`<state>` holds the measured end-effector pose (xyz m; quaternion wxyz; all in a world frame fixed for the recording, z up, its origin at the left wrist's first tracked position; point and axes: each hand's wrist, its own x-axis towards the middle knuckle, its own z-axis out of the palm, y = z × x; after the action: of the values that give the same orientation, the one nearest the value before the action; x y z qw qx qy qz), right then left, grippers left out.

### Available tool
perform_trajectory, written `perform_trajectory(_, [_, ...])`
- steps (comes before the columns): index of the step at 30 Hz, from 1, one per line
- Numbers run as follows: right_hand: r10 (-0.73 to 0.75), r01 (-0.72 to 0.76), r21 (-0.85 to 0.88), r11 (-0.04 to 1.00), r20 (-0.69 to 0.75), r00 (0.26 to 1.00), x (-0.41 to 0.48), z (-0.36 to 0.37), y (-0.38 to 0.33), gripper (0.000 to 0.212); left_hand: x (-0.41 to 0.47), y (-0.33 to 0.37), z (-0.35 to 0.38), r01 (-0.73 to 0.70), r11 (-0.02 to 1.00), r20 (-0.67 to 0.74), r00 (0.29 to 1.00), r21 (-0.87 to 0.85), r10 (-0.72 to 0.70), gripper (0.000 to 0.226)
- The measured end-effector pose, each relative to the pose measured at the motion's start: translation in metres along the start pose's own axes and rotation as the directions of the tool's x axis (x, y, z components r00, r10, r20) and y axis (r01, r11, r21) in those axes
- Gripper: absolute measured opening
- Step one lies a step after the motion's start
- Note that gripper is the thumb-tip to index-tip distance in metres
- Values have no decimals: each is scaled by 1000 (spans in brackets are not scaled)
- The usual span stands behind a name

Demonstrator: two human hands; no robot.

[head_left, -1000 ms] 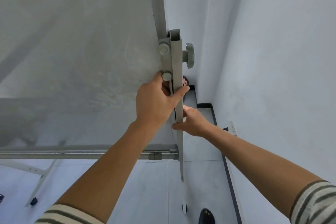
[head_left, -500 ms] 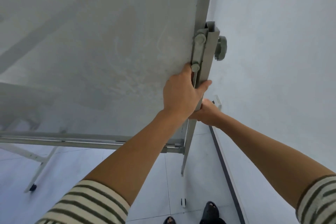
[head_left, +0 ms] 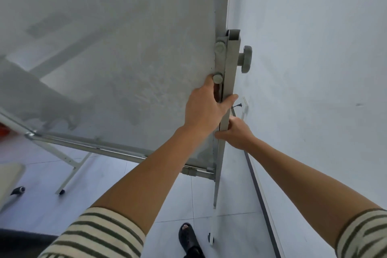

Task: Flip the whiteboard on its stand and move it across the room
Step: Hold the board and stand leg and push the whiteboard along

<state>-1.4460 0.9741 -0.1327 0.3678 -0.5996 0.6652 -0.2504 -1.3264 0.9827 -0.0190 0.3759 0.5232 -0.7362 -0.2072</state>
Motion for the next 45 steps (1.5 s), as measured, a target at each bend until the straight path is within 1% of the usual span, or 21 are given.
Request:
perform_trajectory(5, [29,-28,47,998,-23,999,-67,2,19,30,-60,31,1,-10,1000,20,1000,-7,10,54])
perform_trajectory(9, [58,-55,55,997,-56,997,-120,5,32,32,-105,50,2,-43,999,45,998,2,43,55])
perform_trajectory(15, [126,-115,88,989,-137,982,-202,15,41,33,-173,75,-4,-89,996,85,992,0,89,50])
perform_trajectory(18, [178,-160,111,981,-176,968,-248,26,42,29,-214,87,-11,-127,992,103,986,-22,129,48])
perform_trajectory(21, [209,-185,130,974,-203,957,-295,37,44,27,-255,99,-20,-178,984,117,977,-7,178,50])
perform_trajectory(25, [230,-198,153,968,-224,947,-356,49,49,34,-310,118,-32,-214,977,142,967,9,211,53])
perform_trajectory(29, [245,-205,177,963,-243,939,-415,60,57,27,-362,137,-39,-237,971,172,956,-15,236,53])
perform_trajectory(32, [237,-192,188,963,-258,937,-456,65,62,8,-400,151,-44,-230,972,176,956,-48,235,52])
perform_trajectory(33, [235,-191,183,964,-259,937,-465,68,63,8,-409,153,-44,-221,973,178,957,-61,228,51])
perform_trajectory(34, [231,-188,179,966,-258,938,-477,71,65,15,-419,156,-45,-212,975,180,959,-68,221,49])
perform_trajectory(36, [215,-175,175,969,-248,944,-506,74,71,38,-446,166,-49,-195,977,176,962,-81,207,48])
perform_trajectory(37, [204,-164,176,971,-240,949,-520,77,74,44,-460,172,-51,-184,979,173,965,-86,197,49])
perform_trajectory(38, [192,-154,170,973,-235,953,-534,79,77,46,-475,178,-53,-176,981,171,967,-85,189,49])
perform_trajectory(42, [191,-157,158,975,-229,955,-590,90,85,44,-527,197,-65,-149,984,190,968,-96,165,49])
perform_trajectory(45, [190,-155,168,974,-220,957,-629,101,88,48,-562,209,-85,-170,985,203,964,-34,173,51])
